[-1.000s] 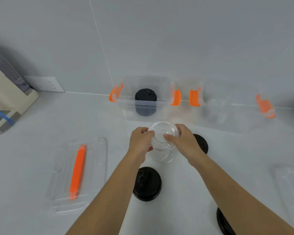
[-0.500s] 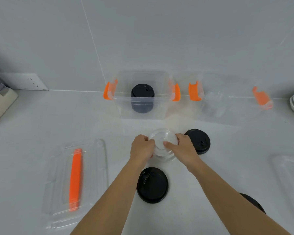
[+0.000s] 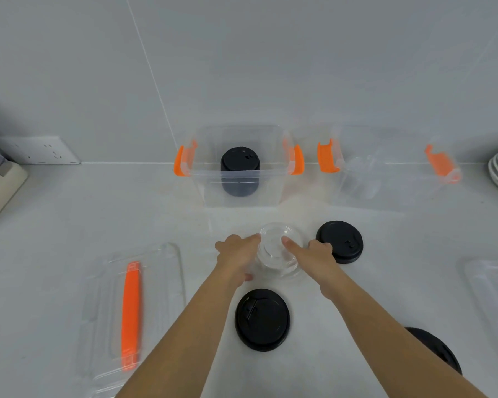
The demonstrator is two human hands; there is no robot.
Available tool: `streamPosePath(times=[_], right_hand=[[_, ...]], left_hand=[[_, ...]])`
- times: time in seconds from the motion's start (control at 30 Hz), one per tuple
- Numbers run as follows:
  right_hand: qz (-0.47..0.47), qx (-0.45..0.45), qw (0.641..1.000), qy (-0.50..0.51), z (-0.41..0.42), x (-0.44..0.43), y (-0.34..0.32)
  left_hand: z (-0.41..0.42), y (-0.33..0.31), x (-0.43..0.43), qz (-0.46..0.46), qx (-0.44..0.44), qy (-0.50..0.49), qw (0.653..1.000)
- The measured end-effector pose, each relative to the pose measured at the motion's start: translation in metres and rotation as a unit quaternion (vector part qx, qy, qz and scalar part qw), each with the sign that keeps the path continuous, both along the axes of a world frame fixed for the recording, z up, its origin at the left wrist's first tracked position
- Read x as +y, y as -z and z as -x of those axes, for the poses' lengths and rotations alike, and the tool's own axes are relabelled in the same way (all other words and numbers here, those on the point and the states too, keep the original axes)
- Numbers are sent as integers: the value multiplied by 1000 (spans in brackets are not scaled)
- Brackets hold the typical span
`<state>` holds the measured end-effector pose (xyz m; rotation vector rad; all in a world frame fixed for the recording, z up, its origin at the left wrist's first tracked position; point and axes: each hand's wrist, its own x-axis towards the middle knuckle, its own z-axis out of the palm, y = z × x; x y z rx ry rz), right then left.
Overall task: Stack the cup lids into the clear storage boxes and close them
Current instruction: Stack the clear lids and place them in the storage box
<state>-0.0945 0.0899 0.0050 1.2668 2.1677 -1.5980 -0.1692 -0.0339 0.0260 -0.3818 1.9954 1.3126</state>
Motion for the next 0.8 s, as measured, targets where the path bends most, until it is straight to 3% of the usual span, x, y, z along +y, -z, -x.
streamPosePath(times=[0.3,0.53,0.8], right_hand=[[84,31,996,-3,5,-1,4],[82,47,995,11,5,-1,7],[141,100,985,13,0,0,-2]], left_hand=[[-5,-1,9,-21,-17,36,999],[-2,2,1,-78,-77,19,994],[-2,2,1,-120,-50,-11,991]])
